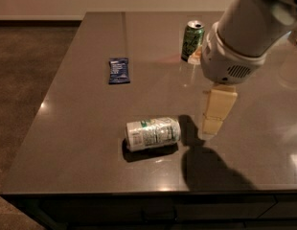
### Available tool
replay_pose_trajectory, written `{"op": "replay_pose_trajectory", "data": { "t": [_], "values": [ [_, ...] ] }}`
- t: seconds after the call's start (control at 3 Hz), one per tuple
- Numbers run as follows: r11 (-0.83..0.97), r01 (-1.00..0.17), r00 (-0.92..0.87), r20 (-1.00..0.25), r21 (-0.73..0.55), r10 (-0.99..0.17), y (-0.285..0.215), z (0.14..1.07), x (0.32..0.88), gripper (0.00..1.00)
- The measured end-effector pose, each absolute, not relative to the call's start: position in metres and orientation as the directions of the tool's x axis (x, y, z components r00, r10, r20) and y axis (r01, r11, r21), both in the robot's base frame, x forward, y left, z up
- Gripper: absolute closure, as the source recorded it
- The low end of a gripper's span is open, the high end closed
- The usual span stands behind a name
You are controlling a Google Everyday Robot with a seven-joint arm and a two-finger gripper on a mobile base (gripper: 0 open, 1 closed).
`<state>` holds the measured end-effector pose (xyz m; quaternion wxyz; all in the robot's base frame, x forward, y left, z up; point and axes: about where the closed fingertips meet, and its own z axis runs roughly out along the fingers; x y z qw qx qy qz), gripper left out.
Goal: Move 7up can near green can
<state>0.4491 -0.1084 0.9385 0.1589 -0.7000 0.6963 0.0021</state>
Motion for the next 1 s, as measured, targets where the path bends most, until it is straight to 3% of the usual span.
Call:
{"op": "replay_pose_trajectory", "data": {
  "t": [1.0],
  "values": [
    [-0.103, -0.982, 0.132, -0.183, -0.161, -0.974, -0.047, 0.877, 0.449, 0.00]
  ]
}}
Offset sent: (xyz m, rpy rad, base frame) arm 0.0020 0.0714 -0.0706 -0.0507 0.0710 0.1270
